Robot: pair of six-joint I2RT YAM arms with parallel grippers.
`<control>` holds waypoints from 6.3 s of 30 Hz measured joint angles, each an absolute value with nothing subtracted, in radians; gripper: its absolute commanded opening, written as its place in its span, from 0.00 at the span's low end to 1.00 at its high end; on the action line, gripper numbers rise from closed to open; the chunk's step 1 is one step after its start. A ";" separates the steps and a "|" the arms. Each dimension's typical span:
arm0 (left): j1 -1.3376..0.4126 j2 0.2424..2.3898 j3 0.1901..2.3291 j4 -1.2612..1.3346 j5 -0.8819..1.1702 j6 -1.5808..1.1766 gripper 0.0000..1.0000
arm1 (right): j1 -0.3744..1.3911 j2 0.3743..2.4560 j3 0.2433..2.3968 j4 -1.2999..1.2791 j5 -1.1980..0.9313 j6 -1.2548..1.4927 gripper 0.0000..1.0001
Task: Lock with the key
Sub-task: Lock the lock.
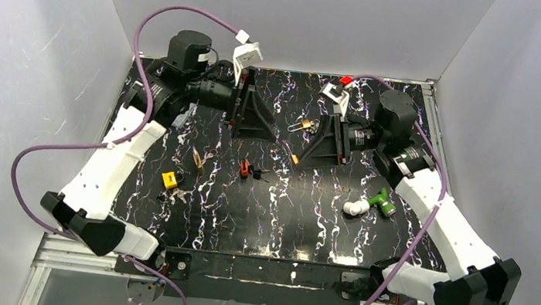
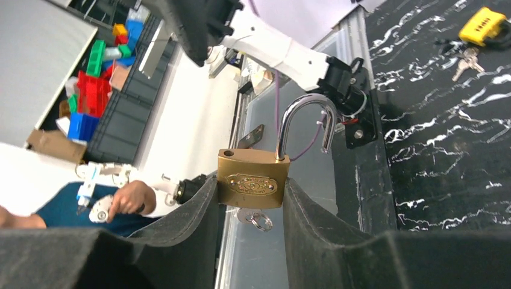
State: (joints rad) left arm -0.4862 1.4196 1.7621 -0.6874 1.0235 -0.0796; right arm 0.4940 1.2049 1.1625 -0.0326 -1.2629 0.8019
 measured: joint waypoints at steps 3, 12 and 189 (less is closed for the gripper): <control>-0.486 1.379 1.732 -0.632 1.105 -0.113 0.71 | 0.503 1.175 1.163 0.034 -1.303 0.842 0.01; -0.487 1.354 1.690 -0.544 1.205 -0.184 0.68 | 0.559 1.174 1.175 0.126 -1.325 0.923 0.01; -0.595 1.247 1.661 -0.430 0.675 -0.452 0.00 | 0.575 1.166 1.289 0.139 -0.870 0.877 0.01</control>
State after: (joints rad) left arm -0.5946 1.2466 1.6610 -0.4298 0.6749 -0.4518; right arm 0.5751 1.1660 1.2886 0.1390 -0.8698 0.8773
